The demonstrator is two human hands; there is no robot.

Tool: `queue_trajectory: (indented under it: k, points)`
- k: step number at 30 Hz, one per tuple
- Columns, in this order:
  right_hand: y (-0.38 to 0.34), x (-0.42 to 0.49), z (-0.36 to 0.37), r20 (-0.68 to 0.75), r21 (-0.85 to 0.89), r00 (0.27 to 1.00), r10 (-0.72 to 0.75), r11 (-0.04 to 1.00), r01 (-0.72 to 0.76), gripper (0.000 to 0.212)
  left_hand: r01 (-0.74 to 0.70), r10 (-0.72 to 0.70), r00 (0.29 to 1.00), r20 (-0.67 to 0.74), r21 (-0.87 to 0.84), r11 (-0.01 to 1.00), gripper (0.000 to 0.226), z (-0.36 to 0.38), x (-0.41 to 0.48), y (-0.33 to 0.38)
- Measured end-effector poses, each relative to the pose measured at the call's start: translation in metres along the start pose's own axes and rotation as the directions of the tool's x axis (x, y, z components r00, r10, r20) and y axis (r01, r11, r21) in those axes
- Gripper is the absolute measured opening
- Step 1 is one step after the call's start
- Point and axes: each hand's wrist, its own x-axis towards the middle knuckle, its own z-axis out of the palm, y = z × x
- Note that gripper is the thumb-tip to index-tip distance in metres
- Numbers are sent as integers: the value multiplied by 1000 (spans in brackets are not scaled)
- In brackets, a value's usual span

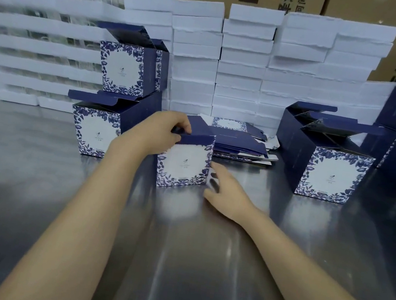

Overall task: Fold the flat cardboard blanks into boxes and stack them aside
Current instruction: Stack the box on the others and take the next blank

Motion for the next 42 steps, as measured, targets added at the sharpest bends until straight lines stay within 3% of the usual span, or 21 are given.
queue_trajectory:
  k: [3,4,6,8,9,13,17,22,24,27,29,30,31,32,36,39,42]
  points:
    - [-7,-4,2,54,-228,992,-111,966,120,73,180,-164,978,-132,124,976,32,12,4,4]
    - [-9,-5,4,74,-266,988,-136,952,151,75,237,-216,967,-138,156,959,32,17,6,6]
    - [-16,-6,7,104,-274,980,-169,942,192,75,296,-287,955,-75,182,938,58,29,9,9]
    - [-21,-7,9,122,-243,975,-188,946,213,72,268,-255,963,-90,202,942,84,44,11,9]
    - [-23,-8,9,128,-224,972,-198,949,223,71,247,-217,965,-149,231,941,85,52,11,7]
    - [-21,-8,11,119,-202,968,-222,949,243,64,160,-74,925,-374,206,965,63,72,10,-11]
    - [-17,-5,13,88,-208,971,-221,950,235,57,53,-13,898,-441,80,995,60,69,14,-31]
    - [-16,-5,12,93,-175,978,-188,964,202,49,-43,76,857,-509,77,996,55,45,12,-27]
    - [-16,-6,12,105,-172,979,-175,966,191,46,-97,117,760,-639,67,993,54,15,11,-17]
    - [-14,-6,13,119,-179,980,-160,967,180,43,-180,148,465,-873,71,981,54,-37,7,-9]
    - [-12,-4,14,110,-199,979,-173,961,193,37,-94,150,248,-957,131,987,55,-64,6,-18]
    - [-11,-3,15,102,-210,978,-180,958,198,35,-27,141,185,-973,138,990,57,-72,6,-26]
    - [-11,-3,16,97,-221,978,-184,954,201,34,30,120,173,-978,127,991,59,-77,7,-37]
    - [-11,-2,17,99,-236,977,-189,949,208,34,69,86,211,-974,103,992,62,-78,7,-48]
    - [-9,1,18,103,-264,968,-230,932,250,34,87,-21,488,-873,25,996,77,-60,14,-92]
    - [-10,2,18,104,-271,968,-227,930,248,34,73,0,572,-821,51,996,80,-48,29,-105]
    - [-12,3,18,113,-262,967,-227,932,249,34,138,-120,676,-727,-34,990,95,-26,36,-113]
